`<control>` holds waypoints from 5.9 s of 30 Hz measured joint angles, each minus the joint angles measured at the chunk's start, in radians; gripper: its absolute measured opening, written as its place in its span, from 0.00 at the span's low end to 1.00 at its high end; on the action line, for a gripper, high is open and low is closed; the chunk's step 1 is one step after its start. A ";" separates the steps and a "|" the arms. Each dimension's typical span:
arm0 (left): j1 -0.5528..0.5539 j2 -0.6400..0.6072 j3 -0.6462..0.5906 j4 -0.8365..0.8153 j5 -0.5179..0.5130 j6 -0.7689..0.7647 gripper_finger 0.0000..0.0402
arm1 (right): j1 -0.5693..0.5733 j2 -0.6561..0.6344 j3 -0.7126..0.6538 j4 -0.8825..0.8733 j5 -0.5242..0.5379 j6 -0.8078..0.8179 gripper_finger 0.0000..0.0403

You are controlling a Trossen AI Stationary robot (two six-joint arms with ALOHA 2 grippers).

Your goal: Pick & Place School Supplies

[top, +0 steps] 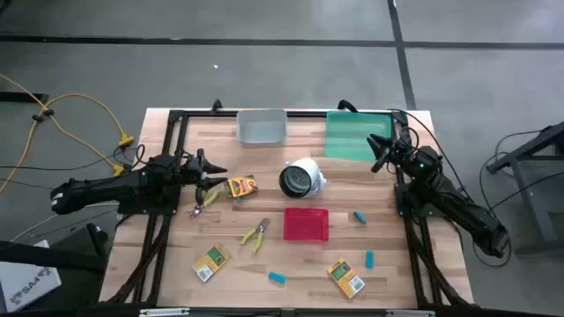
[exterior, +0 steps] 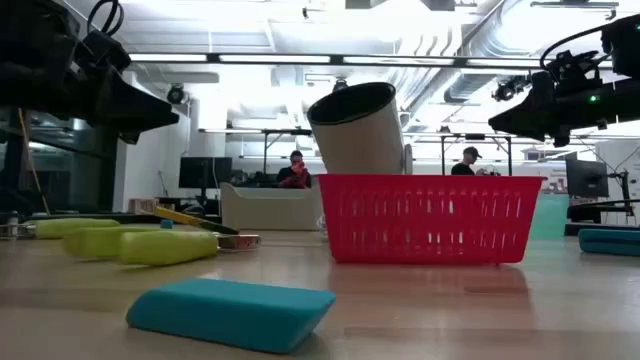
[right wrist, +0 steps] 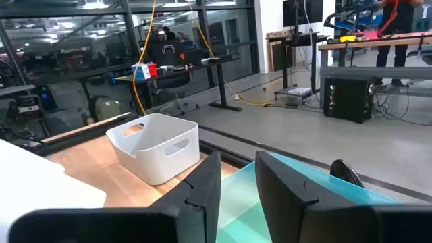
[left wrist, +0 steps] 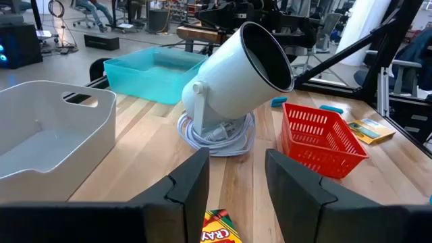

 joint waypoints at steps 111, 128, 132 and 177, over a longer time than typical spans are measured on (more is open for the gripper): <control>0.003 0.000 0.006 -0.001 0.055 0.054 0.35 | 0.000 0.000 0.000 0.000 0.000 0.000 0.21; -0.093 0.112 0.221 -0.341 -0.163 0.025 0.35 | 0.000 0.000 0.000 0.000 0.000 0.000 0.21; -0.152 0.200 0.272 -0.416 -0.253 -0.225 0.35 | 0.000 0.000 0.000 0.000 0.000 0.000 0.21; -0.125 0.539 0.341 -0.558 -0.233 -1.423 0.35 | 0.000 0.000 0.000 -0.001 0.000 0.000 0.21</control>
